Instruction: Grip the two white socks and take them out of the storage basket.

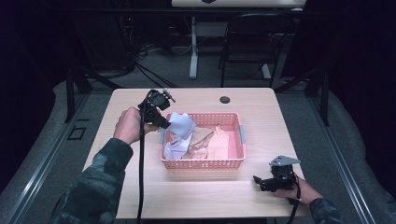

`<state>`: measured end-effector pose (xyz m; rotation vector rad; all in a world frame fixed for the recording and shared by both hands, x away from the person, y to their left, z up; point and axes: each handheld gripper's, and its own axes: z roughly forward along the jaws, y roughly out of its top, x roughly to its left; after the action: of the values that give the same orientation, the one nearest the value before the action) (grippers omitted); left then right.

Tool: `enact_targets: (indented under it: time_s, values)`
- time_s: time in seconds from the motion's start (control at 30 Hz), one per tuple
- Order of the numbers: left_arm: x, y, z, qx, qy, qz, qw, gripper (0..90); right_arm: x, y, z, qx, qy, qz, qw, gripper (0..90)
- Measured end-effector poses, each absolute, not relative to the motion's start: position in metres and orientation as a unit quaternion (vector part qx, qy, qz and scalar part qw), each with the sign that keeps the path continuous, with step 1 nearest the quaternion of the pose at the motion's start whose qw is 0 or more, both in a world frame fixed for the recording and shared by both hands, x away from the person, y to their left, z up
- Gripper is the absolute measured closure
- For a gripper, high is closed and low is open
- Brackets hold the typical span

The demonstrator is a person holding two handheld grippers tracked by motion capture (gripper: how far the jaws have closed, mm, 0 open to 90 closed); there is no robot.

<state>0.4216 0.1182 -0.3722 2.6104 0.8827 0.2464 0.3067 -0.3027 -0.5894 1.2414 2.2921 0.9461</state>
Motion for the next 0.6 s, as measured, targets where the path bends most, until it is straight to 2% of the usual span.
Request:
enact_targets:
  time_s: [0.33,0.6]
  values:
    - [0.418,0.131,-0.346,0.919,0.321,0.108,0.201,84.4,0.307,-0.303,-0.590,0.440,0.812,0.337,0.183,0.0]
    - [0.413,0.157,-0.334,0.910,0.341,0.118,0.207,84.5,0.307,-0.303,-0.590,0.440,0.812,0.336,0.184,0.0]
